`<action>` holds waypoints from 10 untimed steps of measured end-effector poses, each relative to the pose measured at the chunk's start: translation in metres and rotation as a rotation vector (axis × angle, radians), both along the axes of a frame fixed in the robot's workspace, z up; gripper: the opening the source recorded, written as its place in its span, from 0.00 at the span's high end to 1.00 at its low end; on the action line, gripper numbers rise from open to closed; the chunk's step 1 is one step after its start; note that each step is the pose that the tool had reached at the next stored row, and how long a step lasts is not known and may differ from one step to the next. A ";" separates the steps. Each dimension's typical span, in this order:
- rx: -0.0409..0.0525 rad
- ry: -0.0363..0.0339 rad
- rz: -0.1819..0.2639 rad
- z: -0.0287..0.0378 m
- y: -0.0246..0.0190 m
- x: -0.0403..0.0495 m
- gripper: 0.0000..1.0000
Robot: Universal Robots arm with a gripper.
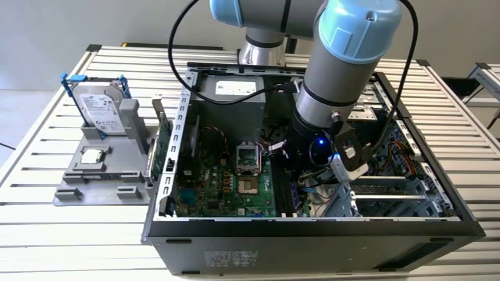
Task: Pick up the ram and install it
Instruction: 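Insert the ram into the slot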
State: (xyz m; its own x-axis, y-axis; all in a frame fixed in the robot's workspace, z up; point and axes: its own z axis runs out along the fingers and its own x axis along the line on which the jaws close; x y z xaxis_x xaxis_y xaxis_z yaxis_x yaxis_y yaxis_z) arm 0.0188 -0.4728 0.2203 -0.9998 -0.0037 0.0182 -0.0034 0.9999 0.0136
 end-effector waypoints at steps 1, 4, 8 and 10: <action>0.0001 0.0000 0.000 0.0000 0.0000 0.0000 1.00; 0.0001 0.0004 0.000 0.0000 0.0000 0.0000 1.00; 0.0001 0.0007 0.000 0.0000 0.0000 0.0000 1.00; 0.0001 0.0008 0.000 0.0000 0.0000 0.0000 1.00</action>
State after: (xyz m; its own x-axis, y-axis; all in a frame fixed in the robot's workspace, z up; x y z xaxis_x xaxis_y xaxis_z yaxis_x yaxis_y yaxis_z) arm 0.0188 -0.4728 0.2203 -0.9998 -0.0037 0.0190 -0.0034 0.9999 0.0136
